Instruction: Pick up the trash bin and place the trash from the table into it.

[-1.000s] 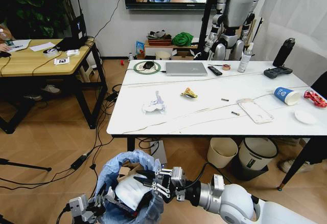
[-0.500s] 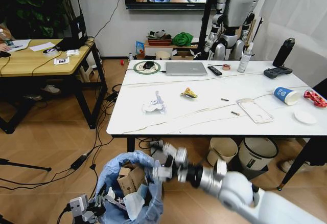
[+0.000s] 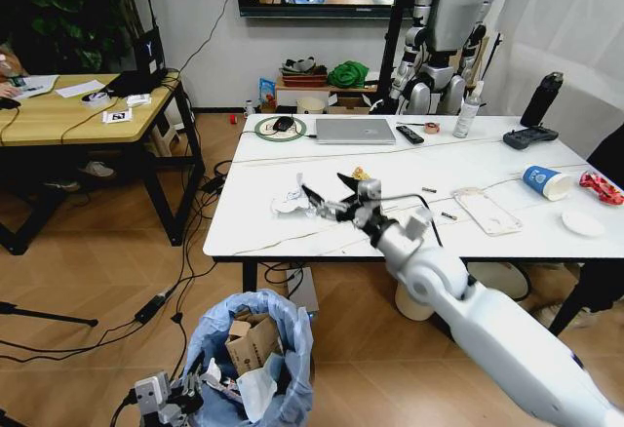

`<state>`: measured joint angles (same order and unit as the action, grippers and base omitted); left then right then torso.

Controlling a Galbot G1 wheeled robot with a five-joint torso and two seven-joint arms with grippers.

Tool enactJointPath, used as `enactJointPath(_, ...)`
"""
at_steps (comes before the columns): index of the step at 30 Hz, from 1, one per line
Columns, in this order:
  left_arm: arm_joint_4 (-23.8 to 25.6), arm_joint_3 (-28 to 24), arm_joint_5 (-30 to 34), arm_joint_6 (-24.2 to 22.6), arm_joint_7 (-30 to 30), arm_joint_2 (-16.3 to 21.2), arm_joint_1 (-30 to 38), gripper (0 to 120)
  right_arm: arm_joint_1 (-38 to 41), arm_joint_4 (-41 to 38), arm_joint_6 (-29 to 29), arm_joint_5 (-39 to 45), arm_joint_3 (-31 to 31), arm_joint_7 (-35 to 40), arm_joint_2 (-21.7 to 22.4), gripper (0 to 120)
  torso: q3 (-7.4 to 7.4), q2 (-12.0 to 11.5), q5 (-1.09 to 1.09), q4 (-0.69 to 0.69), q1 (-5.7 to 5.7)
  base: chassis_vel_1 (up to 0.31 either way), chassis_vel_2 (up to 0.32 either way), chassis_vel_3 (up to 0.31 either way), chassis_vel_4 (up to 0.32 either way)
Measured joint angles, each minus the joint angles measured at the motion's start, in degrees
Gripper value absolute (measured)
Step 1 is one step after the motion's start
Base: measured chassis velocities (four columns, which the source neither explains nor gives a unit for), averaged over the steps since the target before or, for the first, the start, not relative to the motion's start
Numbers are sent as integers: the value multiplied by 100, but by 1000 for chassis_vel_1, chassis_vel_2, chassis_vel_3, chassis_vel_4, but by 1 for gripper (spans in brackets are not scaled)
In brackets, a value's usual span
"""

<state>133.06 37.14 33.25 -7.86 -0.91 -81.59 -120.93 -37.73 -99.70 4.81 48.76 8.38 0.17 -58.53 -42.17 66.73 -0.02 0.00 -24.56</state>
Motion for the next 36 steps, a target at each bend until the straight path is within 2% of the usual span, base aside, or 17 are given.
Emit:
enactJointPath(2, 0, 0, 0, 0, 0, 0, 0, 0, 0, 0, 0, 0, 0, 0, 0, 100, 0, 0, 0, 0, 0, 0, 0, 0, 0)
enactJointPath(3, 1, -2, -7, 3, 2, -19, 6, 0, 189, 488, 33, -98, 194, 54, -292, 100, 0, -1, 2, 1, 0, 0, 0, 0, 0)
enactJointPath(7, -4, 5, -13, 11, 6, -34, 19, 0, 338, 1196, 60, -307, 421, 73, -756, 100, 0, -1, 2, 1, 0, 0, 0, 0, 0)
enactJointPath(22, -31, 8, 19, 16, 12, -34, 80, 0, 636, 2251, -12, -512, 434, -153, -1127, 99, 0, -1, 1, 0, 1, 0, 0, 0, 0)
enactJointPath(27, -49, 6, 28, 13, 10, -24, 95, 0, 635, 2328, -40, -525, 435, -285, -1102, 82, 1, -1, 1, -1, 1, 0, 0, 0, 0)
enactJointPath(28, -49, 6, 28, 13, 10, -24, 95, 0, 635, 2328, -40, -525, 435, -285, -1102, 82, 1, -1, 1, -1, 1, 0, 0, 0, 0)
enactJointPath(34, -71, 7, 38, 11, 6, -9, 111, 0, 589, 2322, -62, -532, 477, -323, -1089, 56, 1, 1, 1, -1, 1, 0, 0, 0, 0)
enactJointPath(36, -72, 10, 40, 11, 6, -4, 113, 0, 583, 2320, -64, -539, 485, -326, -1088, 53, 1, 0, 1, -1, 1, 0, 0, 0, 0)
